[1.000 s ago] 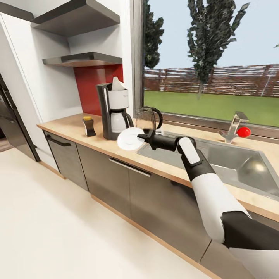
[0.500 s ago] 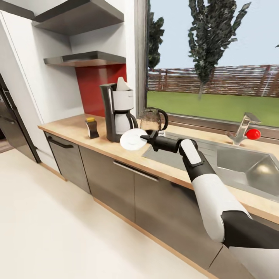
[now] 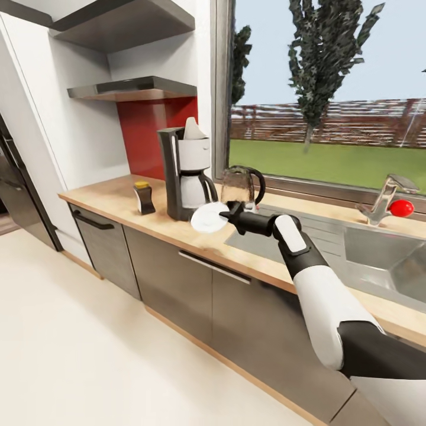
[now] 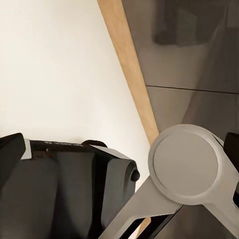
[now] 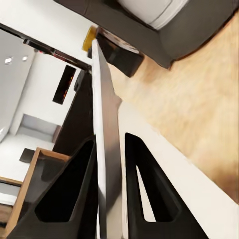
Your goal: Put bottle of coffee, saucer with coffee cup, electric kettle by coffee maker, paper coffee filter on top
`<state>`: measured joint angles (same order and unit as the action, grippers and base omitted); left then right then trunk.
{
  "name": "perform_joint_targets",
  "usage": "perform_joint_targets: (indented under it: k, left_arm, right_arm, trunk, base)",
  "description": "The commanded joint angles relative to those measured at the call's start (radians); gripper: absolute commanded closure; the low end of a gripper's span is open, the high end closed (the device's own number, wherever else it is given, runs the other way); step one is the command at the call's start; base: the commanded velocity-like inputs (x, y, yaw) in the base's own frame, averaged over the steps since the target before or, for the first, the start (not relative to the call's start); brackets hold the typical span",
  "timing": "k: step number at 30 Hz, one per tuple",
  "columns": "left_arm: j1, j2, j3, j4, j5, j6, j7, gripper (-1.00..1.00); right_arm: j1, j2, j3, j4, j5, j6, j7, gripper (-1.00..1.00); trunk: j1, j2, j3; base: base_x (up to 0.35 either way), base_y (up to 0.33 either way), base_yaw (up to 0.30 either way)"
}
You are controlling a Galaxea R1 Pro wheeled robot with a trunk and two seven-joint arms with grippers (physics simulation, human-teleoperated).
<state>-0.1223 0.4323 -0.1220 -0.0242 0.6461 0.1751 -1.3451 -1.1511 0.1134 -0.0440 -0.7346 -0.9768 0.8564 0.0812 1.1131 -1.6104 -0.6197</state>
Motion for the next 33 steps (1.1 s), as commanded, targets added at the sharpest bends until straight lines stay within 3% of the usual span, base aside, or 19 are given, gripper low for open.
perform_joint_targets:
  k: [1,10,16,33]
  left_arm:
    - [0.000,0.000,-0.008,0.000,0.009,0.011,-0.003,-1.00]
    - [0.000,0.000,-0.008,0.000,0.009,0.011,-0.003,-1.00]
    - [0.000,0.000,-0.008,0.000,0.009,0.011,-0.003,-1.00]
    - [0.000,0.000,-0.008,0.000,0.009,0.010,-0.003,-1.00]
  right_arm:
    - [-0.001,0.000,-0.005,0.006,0.003,0.000,0.005,1.00]
    - [-0.001,-0.006,-0.005,0.089,0.003,-0.017,-0.008,1.00]
    - [-0.001,-0.006,-0.005,0.165,0.003,-0.090,-0.016,1.00]
    - [-0.001,-0.006,-0.005,0.179,0.003,-0.105,-0.029,1.00]
  trunk:
    - [0.000,-0.001,-0.001]
    - [0.000,-0.001,-0.001]
    - [0.000,-0.001,-0.001]
    - [0.000,-0.001,-0.001]
  base:
    - [0.032,0.022,0.000]
    - [0.056,0.003,0.000]
    - [0.001,0.000,0.000]
    - [0.077,0.061,0.000]
